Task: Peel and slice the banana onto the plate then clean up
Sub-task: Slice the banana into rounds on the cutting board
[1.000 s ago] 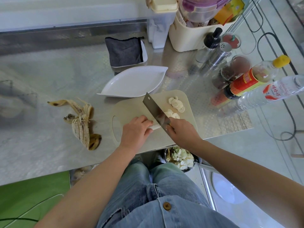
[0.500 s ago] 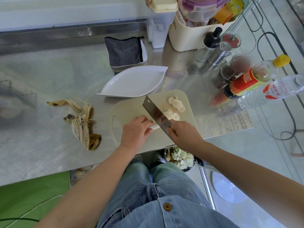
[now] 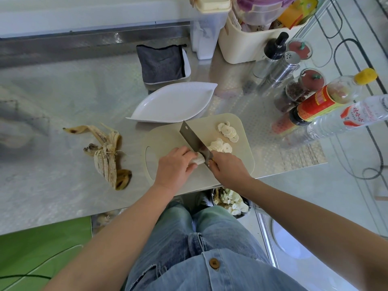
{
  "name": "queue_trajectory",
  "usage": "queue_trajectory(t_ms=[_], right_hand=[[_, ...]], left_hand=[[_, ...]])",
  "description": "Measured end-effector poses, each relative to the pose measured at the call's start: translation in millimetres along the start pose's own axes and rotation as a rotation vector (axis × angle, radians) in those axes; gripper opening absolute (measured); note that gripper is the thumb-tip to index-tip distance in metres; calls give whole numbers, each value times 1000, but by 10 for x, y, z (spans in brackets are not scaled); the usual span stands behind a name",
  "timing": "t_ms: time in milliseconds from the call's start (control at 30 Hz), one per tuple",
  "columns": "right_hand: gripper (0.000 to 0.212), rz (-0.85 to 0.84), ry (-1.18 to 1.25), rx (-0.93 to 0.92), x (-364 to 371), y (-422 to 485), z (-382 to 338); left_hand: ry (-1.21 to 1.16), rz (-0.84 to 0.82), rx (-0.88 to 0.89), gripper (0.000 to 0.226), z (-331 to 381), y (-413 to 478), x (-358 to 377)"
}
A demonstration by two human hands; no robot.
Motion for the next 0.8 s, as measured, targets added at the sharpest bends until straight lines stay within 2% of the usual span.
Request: queue_trajectory(t_ms=[133,467,667,800], right_hand=[[13,37,19,-19,-164,-79,-12],[18,-11,-34,-16,-215,-208,3],[19,35,6,-27,-278,-211,15],[21,-16,-32,-21,-219,-199,28]], left_hand=[[-2,25,16,34,-58,-54,-55],[-8,7,31,27,-92,-89,-83],[-6,1,23,25,-107,-83,-69],[-8,-1,22,24,-113,-78,-65]])
Point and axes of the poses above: each hand's wrist, its own y-axis towards the middle knuckle, its own x-axis out of the palm, z = x × y, the point moved 8 cm from there along y, towards the middle knuckle, and after that the axes turned 2 degrees about -z, right-handed, at the moved point
